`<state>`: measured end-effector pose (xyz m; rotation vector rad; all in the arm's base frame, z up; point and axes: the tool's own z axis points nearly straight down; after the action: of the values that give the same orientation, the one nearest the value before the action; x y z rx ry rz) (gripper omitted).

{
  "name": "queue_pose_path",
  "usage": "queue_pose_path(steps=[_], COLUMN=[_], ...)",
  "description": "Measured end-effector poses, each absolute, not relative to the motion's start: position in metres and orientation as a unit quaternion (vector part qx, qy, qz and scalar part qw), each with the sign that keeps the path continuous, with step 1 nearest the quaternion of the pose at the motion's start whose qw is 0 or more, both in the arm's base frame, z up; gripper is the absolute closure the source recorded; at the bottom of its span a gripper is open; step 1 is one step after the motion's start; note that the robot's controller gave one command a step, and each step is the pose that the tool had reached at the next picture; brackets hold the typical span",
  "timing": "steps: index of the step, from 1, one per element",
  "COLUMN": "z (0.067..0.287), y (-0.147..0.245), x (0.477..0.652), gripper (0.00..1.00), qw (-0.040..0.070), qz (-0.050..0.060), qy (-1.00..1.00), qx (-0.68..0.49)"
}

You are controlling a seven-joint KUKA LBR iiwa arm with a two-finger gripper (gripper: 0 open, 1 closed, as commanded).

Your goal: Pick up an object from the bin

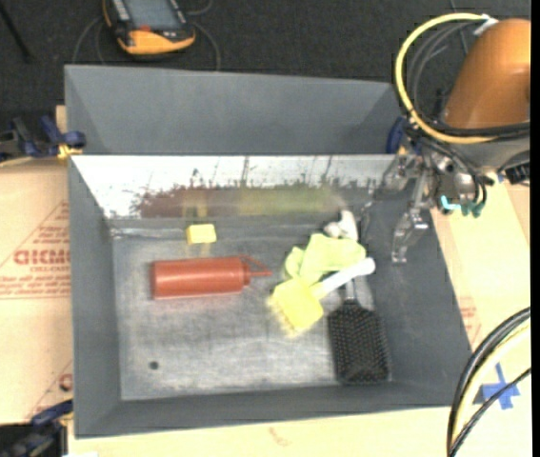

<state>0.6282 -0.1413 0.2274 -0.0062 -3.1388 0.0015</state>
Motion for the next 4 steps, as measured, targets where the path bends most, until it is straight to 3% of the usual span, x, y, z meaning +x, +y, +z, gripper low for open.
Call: queue_pose_path(steps=[1, 2, 3, 4], z=[0.232, 0.18, 0.144, 0.074], y=[-0.141, -0.132, -0.086, -0.079], x=[0.63, 0.592, 0.535, 0.584], gripper=[0.0, 0.0, 0.0, 1.0], qw=[-0.003, -0.004, -0.002, -0.005], qz=[0.001, 0.002, 0.0, 0.0], qy=[-1.0, -0.999, -1.0, -0.997], qx=[-0.001, 0.032, 0.015, 0.079])
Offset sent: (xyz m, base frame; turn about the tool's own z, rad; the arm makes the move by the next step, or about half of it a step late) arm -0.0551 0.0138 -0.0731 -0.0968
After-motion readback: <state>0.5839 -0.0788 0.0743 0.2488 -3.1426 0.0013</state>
